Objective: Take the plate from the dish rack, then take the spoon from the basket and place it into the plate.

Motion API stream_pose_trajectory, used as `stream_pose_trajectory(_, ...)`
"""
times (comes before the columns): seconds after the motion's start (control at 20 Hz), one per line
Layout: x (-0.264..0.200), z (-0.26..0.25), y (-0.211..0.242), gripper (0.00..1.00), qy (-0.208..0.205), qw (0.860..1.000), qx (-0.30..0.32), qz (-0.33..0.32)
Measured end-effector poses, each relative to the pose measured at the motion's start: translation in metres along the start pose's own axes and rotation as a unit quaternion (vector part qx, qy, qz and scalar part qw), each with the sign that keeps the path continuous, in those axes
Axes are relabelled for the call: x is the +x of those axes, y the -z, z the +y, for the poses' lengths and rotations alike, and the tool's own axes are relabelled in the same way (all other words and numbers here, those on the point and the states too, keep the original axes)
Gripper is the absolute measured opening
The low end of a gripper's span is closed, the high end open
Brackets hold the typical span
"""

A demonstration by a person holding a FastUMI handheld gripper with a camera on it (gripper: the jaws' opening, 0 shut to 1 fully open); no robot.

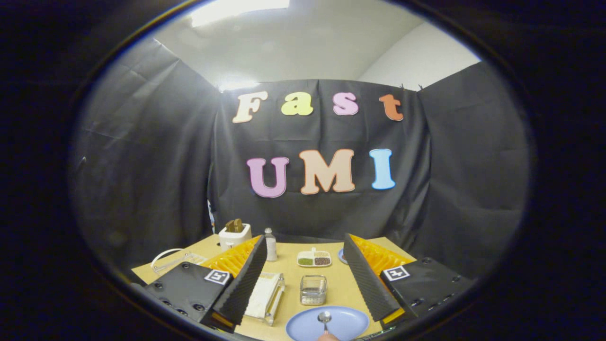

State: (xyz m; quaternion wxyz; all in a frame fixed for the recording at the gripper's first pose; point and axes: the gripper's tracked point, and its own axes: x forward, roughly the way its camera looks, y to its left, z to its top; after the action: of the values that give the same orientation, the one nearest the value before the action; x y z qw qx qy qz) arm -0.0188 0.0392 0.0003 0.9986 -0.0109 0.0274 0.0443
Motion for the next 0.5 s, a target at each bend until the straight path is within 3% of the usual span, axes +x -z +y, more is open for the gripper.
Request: stream_pose_trajectory(0.5,-0.001,-0.016,-0.007,1.00,0.022,0.999,0.022,-0.018)
